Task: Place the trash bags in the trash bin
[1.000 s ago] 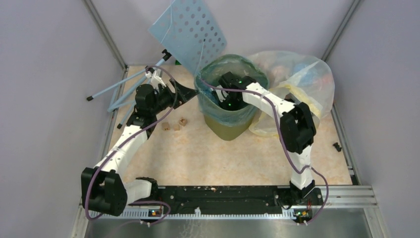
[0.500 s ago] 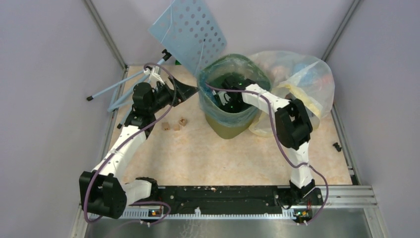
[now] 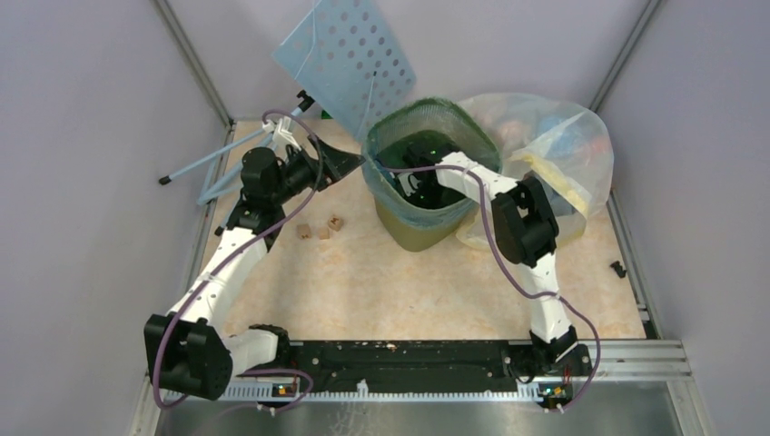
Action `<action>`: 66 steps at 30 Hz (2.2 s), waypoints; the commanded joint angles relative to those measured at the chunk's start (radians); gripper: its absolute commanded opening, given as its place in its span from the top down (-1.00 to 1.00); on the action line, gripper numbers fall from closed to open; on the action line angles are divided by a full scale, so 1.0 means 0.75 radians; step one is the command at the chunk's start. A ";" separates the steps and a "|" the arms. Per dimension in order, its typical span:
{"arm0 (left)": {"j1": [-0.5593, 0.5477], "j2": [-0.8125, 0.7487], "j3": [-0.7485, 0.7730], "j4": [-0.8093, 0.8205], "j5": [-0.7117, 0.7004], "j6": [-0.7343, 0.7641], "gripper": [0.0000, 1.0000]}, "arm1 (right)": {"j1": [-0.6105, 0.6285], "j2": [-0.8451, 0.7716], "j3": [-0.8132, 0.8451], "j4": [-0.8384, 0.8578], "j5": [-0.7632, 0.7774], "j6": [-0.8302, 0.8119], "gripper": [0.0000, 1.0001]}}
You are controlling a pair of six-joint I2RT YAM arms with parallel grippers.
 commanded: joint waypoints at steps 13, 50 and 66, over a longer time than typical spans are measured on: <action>0.014 0.166 0.143 0.115 0.023 -0.026 -0.62 | 0.020 -0.132 0.085 -0.096 0.027 0.049 1.00; 0.182 -0.207 0.088 -0.150 0.211 0.264 -0.97 | -0.032 -1.036 -0.005 0.414 0.245 0.218 -0.45; -0.220 -0.459 -0.372 0.012 -0.033 0.405 -0.97 | -0.030 -2.099 -1.394 1.273 0.215 0.391 -0.65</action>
